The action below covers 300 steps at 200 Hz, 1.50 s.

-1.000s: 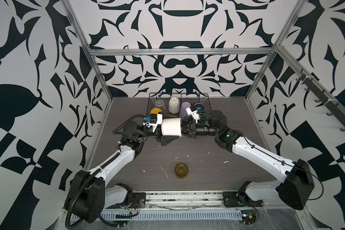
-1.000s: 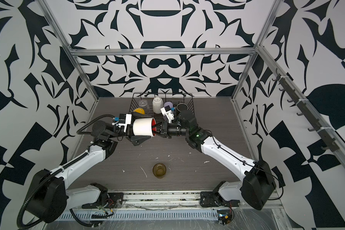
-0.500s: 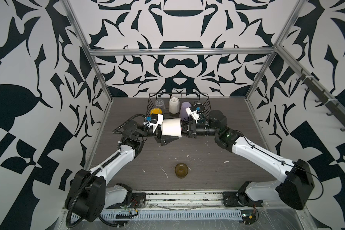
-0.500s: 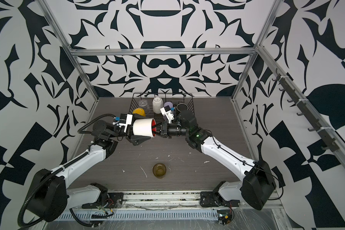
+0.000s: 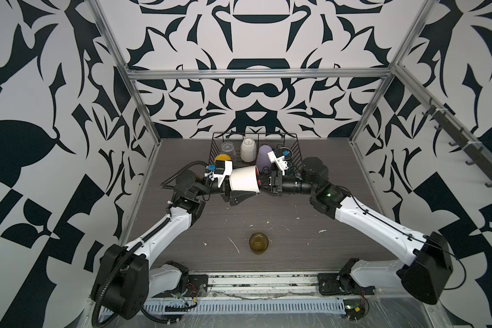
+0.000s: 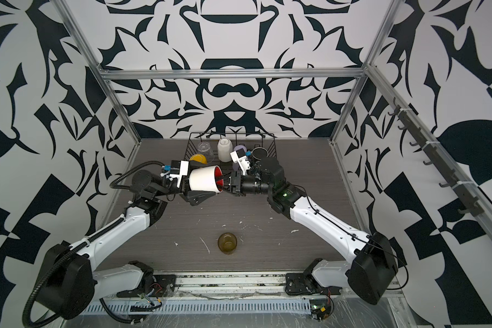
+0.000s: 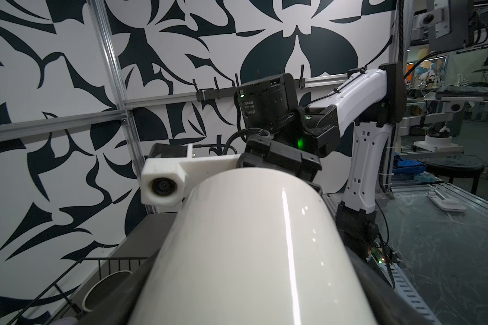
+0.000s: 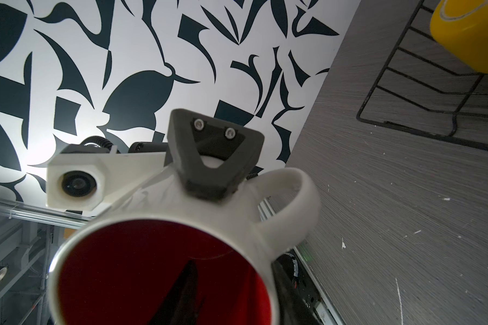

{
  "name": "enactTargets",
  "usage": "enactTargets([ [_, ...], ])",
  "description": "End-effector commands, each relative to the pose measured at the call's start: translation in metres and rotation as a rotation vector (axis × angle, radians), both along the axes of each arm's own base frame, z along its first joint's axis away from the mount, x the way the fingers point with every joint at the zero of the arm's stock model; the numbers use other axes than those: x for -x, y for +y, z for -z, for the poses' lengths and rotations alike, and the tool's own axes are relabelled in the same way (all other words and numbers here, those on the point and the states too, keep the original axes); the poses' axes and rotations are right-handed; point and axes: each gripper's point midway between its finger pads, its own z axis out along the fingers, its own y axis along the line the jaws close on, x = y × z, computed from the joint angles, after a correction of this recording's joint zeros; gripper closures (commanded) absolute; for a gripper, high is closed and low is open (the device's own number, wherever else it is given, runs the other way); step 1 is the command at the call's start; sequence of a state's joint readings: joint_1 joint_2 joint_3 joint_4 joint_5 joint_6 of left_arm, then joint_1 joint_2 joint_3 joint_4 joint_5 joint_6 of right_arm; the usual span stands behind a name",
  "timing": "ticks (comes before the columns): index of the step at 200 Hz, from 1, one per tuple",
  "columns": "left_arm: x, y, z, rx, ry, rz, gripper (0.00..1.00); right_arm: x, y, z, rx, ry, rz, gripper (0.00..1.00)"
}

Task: Load cups into a dish rack
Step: Place the cup upside down at the dish rack.

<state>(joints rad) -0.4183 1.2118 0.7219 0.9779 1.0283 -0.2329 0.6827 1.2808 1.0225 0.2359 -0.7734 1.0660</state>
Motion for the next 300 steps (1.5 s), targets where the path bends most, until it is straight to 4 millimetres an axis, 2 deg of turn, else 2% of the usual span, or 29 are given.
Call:
enactTargets([
  [1, -0.003, 0.005, -0.022, 0.032, -0.065, -0.052, 0.87, 0.011, -0.005, -0.031, -0.072, -0.104, -0.022, 0.57],
  [37, -0.008, 0.006, -0.024, 0.034, -0.065, -0.085, 0.92, 0.006, -0.008, -0.023, -0.051, -0.079, -0.003, 0.55],
  [70, -0.024, 0.006, -0.028, 0.025, -0.025, -0.161, 0.98, -0.009, -0.027, -0.009, 0.009, -0.054, 0.099, 0.53],
  [114, -0.065, 0.003, -0.026, -0.084, 0.177, -0.290, 1.00, -0.029, -0.059, 0.016, 0.138, -0.037, 0.256, 0.51],
  [150, -0.097, 0.006, -0.018, -0.160, 0.328, -0.411, 1.00, -0.036, -0.079, 0.030, 0.201, -0.025, 0.332, 0.51],
  [156, -0.099, 0.008, -0.021, -0.167, 0.343, -0.435, 1.00, -0.036, -0.083, 0.032, 0.210, -0.026, 0.341, 0.51],
  [159, -0.108, 0.006, -0.010, -0.191, 0.376, -0.447, 1.00, -0.037, -0.084, 0.032, 0.216, -0.026, 0.347, 0.51],
  [177, -0.124, 0.008, -0.002, -0.241, 0.440, -0.507, 1.00, -0.038, -0.092, 0.037, 0.240, -0.028, 0.372, 0.50],
  [230, -0.157, 0.017, 0.024, -0.396, 0.612, -0.657, 1.00, -0.040, -0.112, 0.044, 0.317, -0.066, 0.443, 0.35],
  [246, -0.163, 0.017, 0.032, -0.436, 0.654, -0.667, 1.00, -0.040, -0.114, 0.045, 0.326, -0.070, 0.446, 0.25],
  [255, -0.166, 0.016, 0.035, -0.447, 0.670, -0.672, 1.00, -0.040, -0.114, 0.046, 0.329, -0.072, 0.446, 0.15],
  [263, -0.168, 0.015, 0.037, -0.453, 0.680, -0.672, 1.00, -0.040, -0.116, 0.047, 0.336, -0.072, 0.451, 0.09],
  [300, -0.179, 0.013, 0.048, -0.491, 0.718, -0.682, 1.00, -0.037, -0.122, 0.049, 0.359, -0.078, 0.466, 0.07],
])
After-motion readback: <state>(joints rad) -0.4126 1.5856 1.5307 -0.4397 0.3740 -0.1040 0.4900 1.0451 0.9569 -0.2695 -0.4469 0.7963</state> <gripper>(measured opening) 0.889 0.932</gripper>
